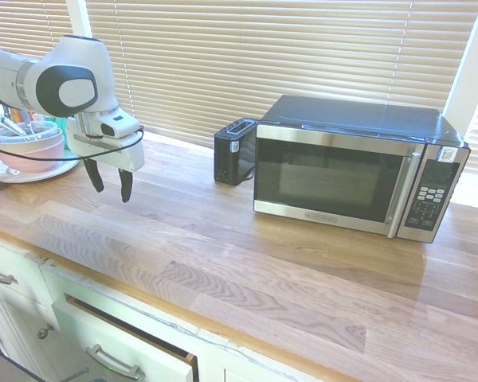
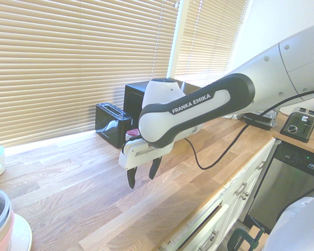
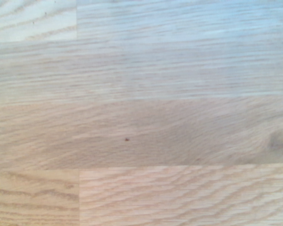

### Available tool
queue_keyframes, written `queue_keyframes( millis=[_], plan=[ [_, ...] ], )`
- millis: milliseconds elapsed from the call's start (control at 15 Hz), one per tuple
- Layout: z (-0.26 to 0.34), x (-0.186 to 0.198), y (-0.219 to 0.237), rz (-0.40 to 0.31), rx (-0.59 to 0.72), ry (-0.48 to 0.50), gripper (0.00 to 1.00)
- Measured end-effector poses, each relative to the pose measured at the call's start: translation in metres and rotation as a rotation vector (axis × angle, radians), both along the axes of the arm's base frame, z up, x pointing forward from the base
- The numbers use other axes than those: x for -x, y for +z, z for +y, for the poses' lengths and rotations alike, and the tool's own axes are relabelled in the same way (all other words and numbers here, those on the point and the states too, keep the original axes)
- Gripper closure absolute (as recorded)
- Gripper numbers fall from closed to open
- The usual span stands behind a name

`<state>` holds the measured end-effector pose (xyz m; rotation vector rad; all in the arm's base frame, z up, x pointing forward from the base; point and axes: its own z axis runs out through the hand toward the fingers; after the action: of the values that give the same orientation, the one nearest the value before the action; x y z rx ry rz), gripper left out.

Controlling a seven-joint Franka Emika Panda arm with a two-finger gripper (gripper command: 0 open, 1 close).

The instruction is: Press the toaster

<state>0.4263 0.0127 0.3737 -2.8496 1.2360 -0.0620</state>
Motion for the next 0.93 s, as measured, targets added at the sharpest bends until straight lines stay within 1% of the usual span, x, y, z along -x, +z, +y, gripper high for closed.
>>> queue_keyframes(
  millis=[133, 267, 400, 600, 733, 933],
  plan=[
    [0.0, 0.0, 0.0, 0.0, 0.006, 0.005, 0.0],
    [-0.001, -0.002, 0.002, -0.021, 0.018, 0.014, 0.0],
    [-0.001, -0.011, 0.011, -0.073, 0.032, 0.029, 0.0],
    [-0.004, -0.036, 0.041, -0.174, 0.042, 0.059, 0.0],
    [-0.006, -0.06, 0.064, -0.25, 0.045, 0.062, 0.0],
    [-0.013, -0.102, 0.088, -0.31, 0.044, 0.059, 0.0]
  ],
)
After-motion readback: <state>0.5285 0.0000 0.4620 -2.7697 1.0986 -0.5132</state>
